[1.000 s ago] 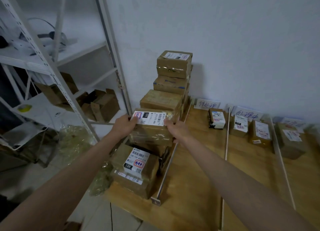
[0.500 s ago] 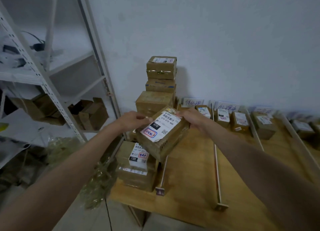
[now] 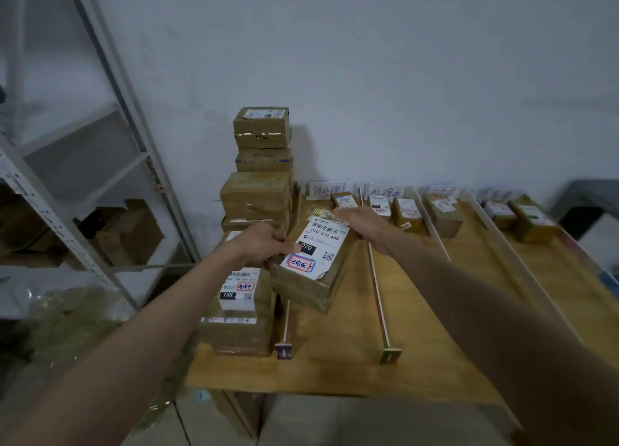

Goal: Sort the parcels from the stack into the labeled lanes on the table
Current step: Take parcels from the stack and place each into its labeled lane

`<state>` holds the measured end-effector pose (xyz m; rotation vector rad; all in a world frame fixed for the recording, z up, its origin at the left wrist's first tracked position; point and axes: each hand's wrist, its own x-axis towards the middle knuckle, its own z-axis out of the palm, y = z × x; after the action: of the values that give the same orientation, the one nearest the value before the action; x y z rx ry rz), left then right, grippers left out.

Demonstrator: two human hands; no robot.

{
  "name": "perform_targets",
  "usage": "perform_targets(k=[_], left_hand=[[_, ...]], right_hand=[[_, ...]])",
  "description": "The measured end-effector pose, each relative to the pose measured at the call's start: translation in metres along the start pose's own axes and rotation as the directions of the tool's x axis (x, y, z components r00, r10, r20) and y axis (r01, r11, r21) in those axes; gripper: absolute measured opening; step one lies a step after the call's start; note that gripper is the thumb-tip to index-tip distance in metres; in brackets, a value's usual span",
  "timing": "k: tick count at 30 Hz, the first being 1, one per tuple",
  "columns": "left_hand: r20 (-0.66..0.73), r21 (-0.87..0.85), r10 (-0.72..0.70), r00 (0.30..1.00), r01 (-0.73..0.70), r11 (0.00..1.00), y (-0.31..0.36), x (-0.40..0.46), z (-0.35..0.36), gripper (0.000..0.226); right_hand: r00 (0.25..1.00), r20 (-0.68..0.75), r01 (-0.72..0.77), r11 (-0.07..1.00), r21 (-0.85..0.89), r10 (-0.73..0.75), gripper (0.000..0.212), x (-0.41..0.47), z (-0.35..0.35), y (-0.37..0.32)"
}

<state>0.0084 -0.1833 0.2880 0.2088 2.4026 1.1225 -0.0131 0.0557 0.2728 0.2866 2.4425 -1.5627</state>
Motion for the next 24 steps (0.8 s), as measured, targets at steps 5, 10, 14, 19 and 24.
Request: perform_targets(k=[5,10,14,19,24], left_hand=[[-0.050,0.038,-0.003,0.999,0.005,0.999,0.007,0.015,0.035,0.035],[-0.070,0.098,-0.006,0.998,0.013,0.995,0.017,0.040,0.077,0.031],[-0.039,0.092,-0.017,0.999,0.020,0.996,0.035,0.061,0.116,0.034],[0.001,0.109,-0.002,1.000,0.002,0.994,0.076,0.086,0.172,0.035],[-0.040,0.059,0.031,0.999,-0.029,0.998,0.123,0.112,0.242,0.039]], right_hand=[[0.973,-0.208,0.040,0.961,-0.273,-0.100,0.050,-0.023,-0.022,0.032],[0.933,-0.335,-0.074,0.843,-0.532,-0.129,0.048,-0.045,-0.058,0.091],[0.891,-0.434,-0.179,0.777,-0.603,-0.131,0.048,-0.065,-0.094,0.134],[0.850,-0.514,-0.272,0.739,-0.616,-0.116,0.047,-0.085,-0.157,0.179],[0.834,-0.538,-0.305,0.705,-0.640,-0.127,0.051,-0.100,-0.230,0.225]])
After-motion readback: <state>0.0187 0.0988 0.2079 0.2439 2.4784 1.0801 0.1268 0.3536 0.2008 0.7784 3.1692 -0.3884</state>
